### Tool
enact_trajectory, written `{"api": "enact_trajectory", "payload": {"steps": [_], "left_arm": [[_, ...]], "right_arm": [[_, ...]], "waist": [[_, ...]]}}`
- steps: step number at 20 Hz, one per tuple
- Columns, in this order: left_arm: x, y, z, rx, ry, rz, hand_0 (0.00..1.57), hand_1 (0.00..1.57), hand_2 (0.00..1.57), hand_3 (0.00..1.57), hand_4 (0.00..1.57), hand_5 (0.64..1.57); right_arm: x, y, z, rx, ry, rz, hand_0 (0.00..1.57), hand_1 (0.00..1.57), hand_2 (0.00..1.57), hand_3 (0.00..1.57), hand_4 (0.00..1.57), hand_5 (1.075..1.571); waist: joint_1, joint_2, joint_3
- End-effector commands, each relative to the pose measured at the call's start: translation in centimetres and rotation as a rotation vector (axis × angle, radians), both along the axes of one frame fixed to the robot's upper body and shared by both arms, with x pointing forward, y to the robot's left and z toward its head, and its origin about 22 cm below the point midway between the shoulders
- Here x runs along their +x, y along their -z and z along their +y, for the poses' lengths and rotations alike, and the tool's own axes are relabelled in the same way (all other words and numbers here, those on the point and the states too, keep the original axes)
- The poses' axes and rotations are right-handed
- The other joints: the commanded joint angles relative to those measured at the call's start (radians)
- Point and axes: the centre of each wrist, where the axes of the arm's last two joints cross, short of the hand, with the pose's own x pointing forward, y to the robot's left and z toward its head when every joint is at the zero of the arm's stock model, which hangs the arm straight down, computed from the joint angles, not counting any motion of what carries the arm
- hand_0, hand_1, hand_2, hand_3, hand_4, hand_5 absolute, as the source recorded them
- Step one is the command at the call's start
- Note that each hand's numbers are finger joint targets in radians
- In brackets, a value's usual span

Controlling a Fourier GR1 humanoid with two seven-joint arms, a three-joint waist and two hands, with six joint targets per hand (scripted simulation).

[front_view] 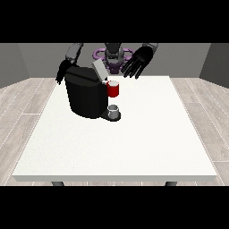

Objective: Insert the coffee pod into the coffee machine and close the lid

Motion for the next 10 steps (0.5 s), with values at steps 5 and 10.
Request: {"api": "enact_trajectory", "payload": {"steps": [5, 10], "left_arm": [[-2.7, 11.9, -2.5, -0.663, 0.03, 0.225, 0.0, 0.0, 0.0, 0.0, 0.42, 1.571], [-7.2, 20.5, -1.5, -0.939, -0.102, 0.38, 0.0, 0.0, 0.0, 0.0, 0.27, 1.571]], "right_arm": [[-2.7, 2.9, -1.9, 0.021, 0.068, 0.093, 0.0, 0.0, 0.0, 0.0, 0.0, 1.571], [-3.0, 1.9, -1.5, 0.093, -0.01, 0.081, 0.0, 0.0, 0.0, 0.0, 0.0, 1.571]], "waist": [[0.146, -0.2, -0.003], [0.217, -0.361, -0.0022]]}}
